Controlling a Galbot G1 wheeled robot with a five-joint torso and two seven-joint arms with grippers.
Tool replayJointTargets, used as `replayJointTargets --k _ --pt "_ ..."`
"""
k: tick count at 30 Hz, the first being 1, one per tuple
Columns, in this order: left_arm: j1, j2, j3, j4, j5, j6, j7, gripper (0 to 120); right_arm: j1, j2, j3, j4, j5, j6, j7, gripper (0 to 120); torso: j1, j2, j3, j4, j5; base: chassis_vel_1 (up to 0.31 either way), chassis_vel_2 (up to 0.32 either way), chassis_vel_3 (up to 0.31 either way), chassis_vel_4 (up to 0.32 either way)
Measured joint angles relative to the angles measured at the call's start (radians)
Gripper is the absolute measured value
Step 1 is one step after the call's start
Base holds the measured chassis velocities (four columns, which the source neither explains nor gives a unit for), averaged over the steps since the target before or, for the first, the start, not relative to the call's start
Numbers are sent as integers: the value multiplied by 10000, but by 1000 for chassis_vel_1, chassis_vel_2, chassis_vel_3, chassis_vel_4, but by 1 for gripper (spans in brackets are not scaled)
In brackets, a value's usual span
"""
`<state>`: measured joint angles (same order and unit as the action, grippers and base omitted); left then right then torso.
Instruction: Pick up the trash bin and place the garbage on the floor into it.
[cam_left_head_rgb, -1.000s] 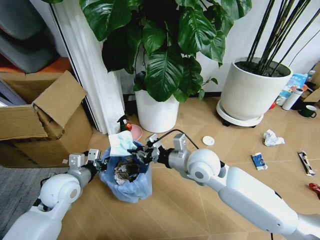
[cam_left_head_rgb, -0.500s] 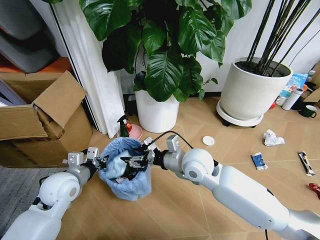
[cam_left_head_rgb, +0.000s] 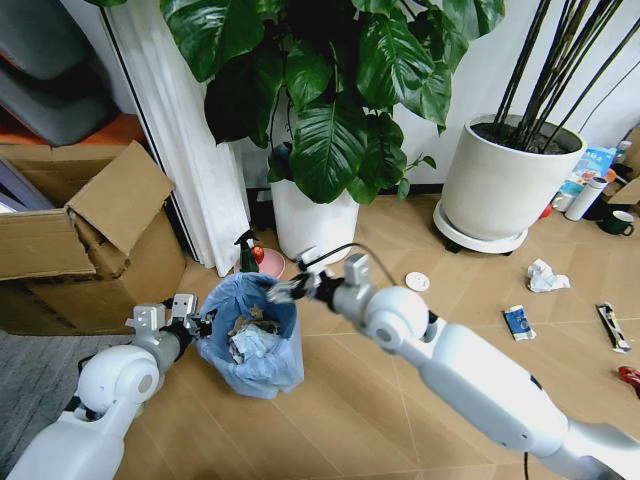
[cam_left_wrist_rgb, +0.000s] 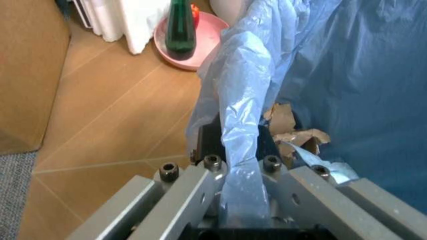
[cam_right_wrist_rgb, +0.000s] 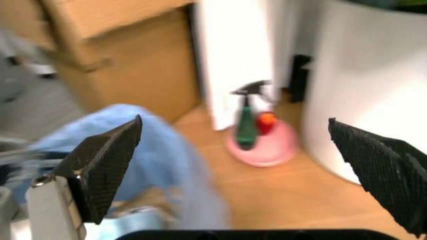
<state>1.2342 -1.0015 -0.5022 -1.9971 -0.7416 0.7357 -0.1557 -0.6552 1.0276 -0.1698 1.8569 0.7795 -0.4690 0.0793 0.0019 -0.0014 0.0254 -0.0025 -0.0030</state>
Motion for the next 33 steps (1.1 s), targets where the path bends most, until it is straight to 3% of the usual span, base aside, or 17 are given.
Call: replayJointTargets --k 11,19,33 --pt "105 -226 -99 -122 126 -3 78 0 -1059 26 1777 -138 -136 -425 410 100 0 0 0 2 1 0 0 0 0" --pt "214 -174 -130 -217 125 -6 85 0 -2440 658 3306 -226 -761 -398 421 100 0 0 0 3 -1 -7 -8 5 7" --pt "375 -76 -46 -364 123 -6 104 0 -3477 1121 5217 -245 -1448 -163 -11 100 -1 0 0 3 0 -67 -70 65 63"
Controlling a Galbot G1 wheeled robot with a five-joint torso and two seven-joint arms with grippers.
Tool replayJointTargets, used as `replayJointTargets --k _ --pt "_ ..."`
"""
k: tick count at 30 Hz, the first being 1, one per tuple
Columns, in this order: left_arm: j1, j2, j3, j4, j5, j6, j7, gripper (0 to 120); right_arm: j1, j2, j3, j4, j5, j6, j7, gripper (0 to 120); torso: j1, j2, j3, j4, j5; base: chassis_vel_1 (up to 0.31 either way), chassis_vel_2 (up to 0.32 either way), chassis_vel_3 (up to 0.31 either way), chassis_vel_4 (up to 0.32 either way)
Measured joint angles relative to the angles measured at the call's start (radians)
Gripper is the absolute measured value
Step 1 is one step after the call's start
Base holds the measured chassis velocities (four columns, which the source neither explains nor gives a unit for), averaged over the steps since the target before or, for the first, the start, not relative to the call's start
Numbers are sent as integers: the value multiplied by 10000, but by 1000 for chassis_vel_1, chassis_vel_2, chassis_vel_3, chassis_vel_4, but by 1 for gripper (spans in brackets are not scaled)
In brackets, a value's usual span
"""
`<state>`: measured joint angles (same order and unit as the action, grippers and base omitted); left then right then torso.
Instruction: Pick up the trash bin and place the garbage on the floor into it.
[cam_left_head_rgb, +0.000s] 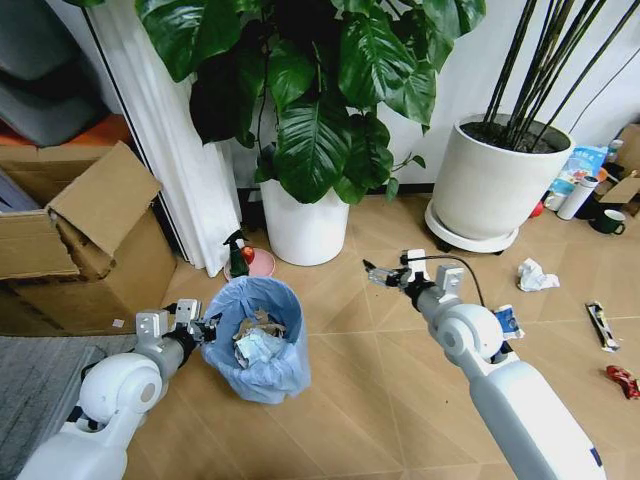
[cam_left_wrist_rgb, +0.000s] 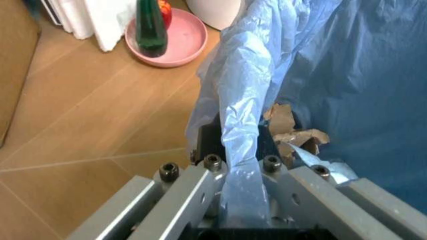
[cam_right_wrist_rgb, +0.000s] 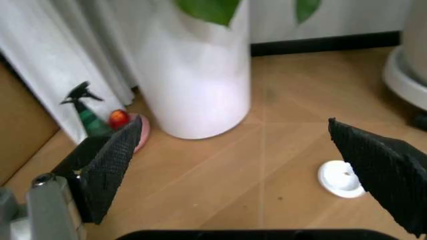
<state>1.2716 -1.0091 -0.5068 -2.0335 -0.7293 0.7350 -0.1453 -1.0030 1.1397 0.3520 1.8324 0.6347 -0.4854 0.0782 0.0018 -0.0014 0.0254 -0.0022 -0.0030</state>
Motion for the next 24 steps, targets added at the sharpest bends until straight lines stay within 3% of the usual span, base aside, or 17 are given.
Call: replayJointTargets --k 11,24 --pt "86 -5 -36 -33 97 -33 27 0 -1131 1 1383 231 -660 347 -540 100 1 0 1 -1 1 -78 -79 81 73" --pt "212 -52 9 -129 232 -61 125 0 -2320 139 2269 593 -1145 727 -804 100 0 0 0 0 -1 -80 -73 76 77"
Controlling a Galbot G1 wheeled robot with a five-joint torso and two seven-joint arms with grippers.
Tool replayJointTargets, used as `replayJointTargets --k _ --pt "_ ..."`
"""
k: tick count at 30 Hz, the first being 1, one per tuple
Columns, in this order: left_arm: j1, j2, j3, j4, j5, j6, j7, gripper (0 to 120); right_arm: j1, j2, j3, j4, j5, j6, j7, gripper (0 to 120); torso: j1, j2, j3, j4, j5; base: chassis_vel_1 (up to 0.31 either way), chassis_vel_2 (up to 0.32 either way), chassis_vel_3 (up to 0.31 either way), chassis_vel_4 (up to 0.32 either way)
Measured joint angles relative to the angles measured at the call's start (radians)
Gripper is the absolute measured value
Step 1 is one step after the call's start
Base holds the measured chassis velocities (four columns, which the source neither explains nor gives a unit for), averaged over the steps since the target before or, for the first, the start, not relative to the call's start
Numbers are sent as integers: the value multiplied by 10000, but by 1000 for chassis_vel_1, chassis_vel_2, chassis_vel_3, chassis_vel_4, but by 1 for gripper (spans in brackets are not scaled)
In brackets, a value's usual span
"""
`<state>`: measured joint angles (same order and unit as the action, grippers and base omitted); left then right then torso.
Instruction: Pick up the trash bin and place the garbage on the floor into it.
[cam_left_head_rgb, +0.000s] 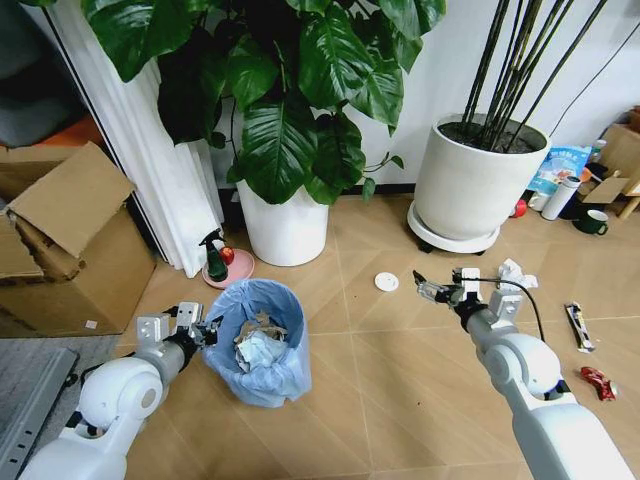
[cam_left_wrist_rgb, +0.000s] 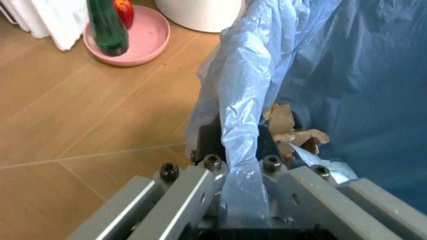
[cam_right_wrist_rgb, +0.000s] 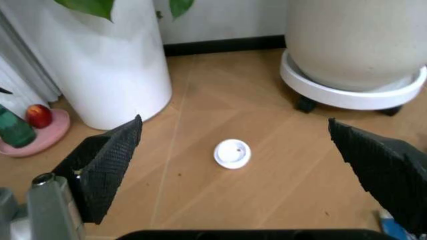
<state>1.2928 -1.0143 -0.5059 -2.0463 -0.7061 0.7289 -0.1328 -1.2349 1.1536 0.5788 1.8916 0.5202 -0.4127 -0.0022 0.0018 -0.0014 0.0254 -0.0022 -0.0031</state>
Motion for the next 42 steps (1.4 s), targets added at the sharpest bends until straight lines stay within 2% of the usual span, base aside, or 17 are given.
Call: replayJointTargets --k 17,42 --pt "175 -40 3 -130 92 -5 70 0 -376 507 37 149 -209 61 12 100 0 0 0 -3 0 -92 -88 81 85" --pt "302 -176 35 -231 222 -16 90 0 -531 696 44 206 -296 83 20 100 0 0 1 0 1 -87 -86 90 92"
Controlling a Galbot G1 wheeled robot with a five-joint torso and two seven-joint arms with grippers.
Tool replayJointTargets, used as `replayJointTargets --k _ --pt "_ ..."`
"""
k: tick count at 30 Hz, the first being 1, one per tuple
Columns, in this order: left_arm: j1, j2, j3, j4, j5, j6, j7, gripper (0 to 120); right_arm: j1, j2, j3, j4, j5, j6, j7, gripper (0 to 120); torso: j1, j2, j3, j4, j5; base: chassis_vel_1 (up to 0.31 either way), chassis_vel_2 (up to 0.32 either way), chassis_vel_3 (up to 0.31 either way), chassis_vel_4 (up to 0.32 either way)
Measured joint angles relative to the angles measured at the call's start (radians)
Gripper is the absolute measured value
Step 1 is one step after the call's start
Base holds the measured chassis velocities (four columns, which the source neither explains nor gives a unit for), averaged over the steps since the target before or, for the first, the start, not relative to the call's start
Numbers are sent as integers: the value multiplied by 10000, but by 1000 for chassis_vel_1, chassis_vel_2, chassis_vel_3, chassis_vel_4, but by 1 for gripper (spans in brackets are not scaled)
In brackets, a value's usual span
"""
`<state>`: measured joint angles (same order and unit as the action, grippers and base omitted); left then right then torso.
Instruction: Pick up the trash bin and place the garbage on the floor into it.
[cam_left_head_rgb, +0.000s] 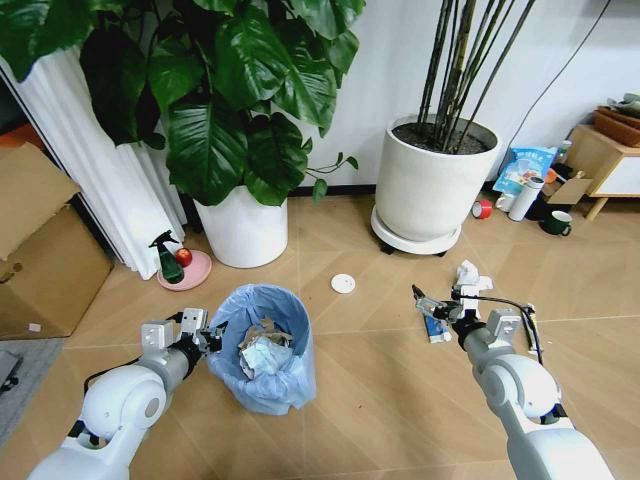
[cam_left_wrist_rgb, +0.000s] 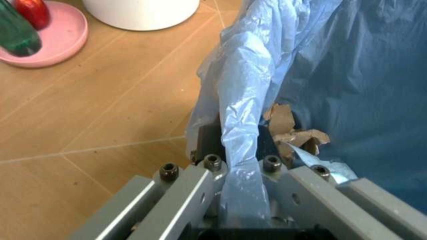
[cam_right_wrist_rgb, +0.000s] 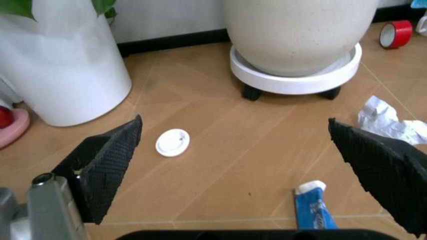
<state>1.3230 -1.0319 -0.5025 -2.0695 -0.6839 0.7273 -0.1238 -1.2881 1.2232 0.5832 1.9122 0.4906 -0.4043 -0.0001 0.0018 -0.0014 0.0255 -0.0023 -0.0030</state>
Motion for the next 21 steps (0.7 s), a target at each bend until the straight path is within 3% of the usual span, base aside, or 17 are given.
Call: replayJointTargets --k 16,21 --pt "16 -54 -2 0 25 -7 34 0 -98 198 -22 3 -71 71 7 100 1 0 0 -1 -1 -97 -98 100 93" --pt "26 -80 -1 0 48 -17 47 0 -114 247 -78 -176 -210 522 -11 100 0 0 0 -1 1 -78 -90 94 94"
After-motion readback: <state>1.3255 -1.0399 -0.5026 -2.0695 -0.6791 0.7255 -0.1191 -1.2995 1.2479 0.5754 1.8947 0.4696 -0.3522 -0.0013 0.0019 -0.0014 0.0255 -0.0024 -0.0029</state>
